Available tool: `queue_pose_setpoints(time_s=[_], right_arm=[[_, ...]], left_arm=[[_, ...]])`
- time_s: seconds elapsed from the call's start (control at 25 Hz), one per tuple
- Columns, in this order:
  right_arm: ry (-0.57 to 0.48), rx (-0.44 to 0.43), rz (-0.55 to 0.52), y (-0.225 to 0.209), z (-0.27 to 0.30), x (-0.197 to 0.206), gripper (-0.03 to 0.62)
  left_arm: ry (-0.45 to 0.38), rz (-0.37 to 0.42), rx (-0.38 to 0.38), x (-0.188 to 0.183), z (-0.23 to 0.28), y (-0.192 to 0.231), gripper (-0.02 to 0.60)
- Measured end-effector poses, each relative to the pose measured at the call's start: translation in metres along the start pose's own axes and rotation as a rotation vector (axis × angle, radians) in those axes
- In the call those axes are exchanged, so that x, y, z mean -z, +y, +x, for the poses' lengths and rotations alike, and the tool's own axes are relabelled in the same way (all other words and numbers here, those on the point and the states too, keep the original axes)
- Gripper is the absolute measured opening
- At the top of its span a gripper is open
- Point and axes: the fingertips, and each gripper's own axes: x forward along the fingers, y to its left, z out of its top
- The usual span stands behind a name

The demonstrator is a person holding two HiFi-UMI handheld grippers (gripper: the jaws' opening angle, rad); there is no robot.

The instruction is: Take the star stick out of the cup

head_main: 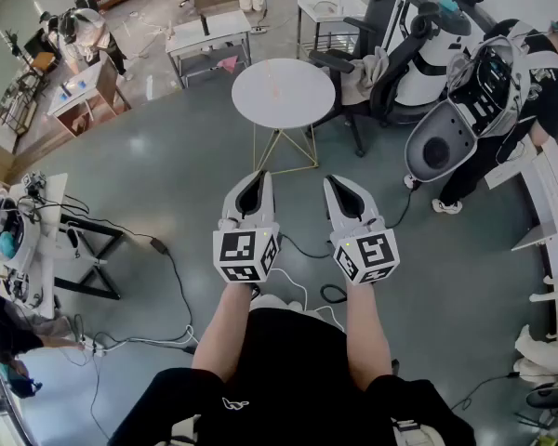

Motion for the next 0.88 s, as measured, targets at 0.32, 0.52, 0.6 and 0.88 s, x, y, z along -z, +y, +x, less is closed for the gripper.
queue_pose_setpoints(time_s=[0.32, 0.52, 0.6, 0.88], right_arm=[[-0.029, 0.013, 0.016, -0.01, -0.009, 0.0, 0.006], [-0.038, 0.01, 0.035, -0.015, -0.007, -0.003, 0.006], [-0.04, 0.004, 0.039, -0.018, -0.003, -0.001, 0.006], [-0.038, -0.008, 0.032, -0.037, 0.026, 0.004, 0.006]], left_arm=[[-0.018, 0.01, -0.011, -0.001, -0.003, -0.008, 0.002], [-0.022, 0.002, -0.072, -0.007, -0.008, 0.013, 0.002], [-0.021, 0.002, -0.088, -0.007, -0.005, 0.02, 0.002], [-0.031, 0.0, -0.095, -0.008, 0.027, 0.034, 0.002]])
